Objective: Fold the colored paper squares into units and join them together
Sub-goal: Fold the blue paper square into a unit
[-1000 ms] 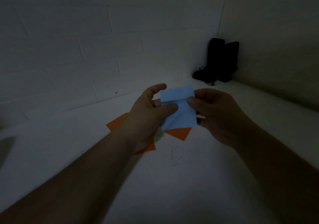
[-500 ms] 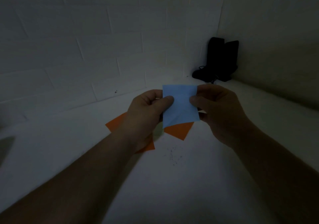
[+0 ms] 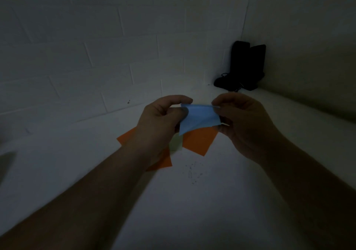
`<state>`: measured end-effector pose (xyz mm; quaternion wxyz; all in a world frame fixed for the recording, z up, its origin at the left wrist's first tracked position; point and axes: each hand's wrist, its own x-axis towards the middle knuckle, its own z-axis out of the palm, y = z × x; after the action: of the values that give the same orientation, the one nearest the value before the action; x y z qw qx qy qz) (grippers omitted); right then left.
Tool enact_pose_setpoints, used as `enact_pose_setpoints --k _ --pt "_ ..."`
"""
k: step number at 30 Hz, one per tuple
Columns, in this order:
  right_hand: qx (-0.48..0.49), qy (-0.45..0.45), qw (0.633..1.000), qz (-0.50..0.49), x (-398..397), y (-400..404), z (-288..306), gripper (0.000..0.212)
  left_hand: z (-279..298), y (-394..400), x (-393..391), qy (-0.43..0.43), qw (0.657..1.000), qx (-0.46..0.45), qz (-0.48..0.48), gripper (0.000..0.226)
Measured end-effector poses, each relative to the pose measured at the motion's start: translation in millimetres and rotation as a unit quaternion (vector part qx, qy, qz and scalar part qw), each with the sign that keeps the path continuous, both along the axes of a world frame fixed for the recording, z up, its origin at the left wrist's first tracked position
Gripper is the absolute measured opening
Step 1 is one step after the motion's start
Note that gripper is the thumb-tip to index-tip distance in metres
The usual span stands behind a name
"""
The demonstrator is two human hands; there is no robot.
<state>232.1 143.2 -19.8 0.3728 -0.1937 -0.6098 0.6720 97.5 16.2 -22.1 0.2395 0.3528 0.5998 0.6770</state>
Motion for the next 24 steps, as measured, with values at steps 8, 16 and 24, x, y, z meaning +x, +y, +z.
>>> enact_pose_setpoints --k 8,16,24 --pt "0.128 -0.058 0.986 -0.092 2.4 0.3 -0.8 0.024 -3.5 3.9 -2.0 -0.060 0.998 0.001 -0.018 0.043" --pt "0.203 -0.098 0.970 -0.095 5.4 0.3 -1.5 0.022 -8.7 2.6 -7.6 0.033 0.999 -0.007 -0.012 0.021" --pt "0.177 -0.117 0.974 -0.085 4.6 4.3 -4.9 0.020 -4.4 1.9 -3.7 -0.034 0.998 -0.014 -0.042 0.015"
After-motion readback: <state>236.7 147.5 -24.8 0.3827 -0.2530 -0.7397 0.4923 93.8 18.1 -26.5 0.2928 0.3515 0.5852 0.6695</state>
